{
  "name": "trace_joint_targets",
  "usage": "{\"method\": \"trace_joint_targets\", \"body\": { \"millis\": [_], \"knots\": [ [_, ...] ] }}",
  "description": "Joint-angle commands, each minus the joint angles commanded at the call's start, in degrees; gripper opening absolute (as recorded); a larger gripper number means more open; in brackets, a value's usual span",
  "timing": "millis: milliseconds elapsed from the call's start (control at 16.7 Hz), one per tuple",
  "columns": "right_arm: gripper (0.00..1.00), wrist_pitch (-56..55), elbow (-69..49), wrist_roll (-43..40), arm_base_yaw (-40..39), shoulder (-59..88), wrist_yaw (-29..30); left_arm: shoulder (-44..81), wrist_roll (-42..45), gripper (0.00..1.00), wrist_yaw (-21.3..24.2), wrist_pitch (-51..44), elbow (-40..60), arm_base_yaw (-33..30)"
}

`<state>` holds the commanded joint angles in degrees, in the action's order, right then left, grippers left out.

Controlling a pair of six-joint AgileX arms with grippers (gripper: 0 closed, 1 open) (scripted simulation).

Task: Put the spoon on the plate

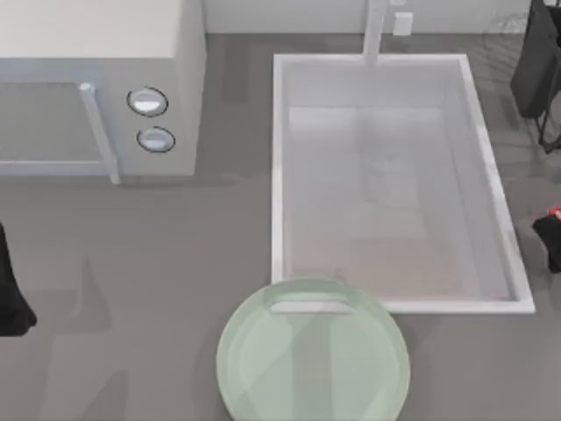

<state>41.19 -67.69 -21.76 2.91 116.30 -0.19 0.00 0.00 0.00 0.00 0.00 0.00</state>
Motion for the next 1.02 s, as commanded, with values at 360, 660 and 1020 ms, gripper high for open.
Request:
{"method": "trace_joint_targets", "body": {
  "millis": [360,660,1020],
  "knots": [
    [0.0,0.0,0.0,0.0,0.0,0.0,0.0,0.0,0.0,1.0,0.0,0.0,0.0,0.0],
    [0.0,6.3,-4.5,-0.1,0.0,-4.8,-0.6,0.0,0.0,1.0,0.0,0.0,0.0,0.0],
    [0.0,21.7,-13.0,-0.2,0.1,-9.1,-0.6,0.0,0.0,1.0,0.0,0.0,0.0,0.0]
  ]
}}
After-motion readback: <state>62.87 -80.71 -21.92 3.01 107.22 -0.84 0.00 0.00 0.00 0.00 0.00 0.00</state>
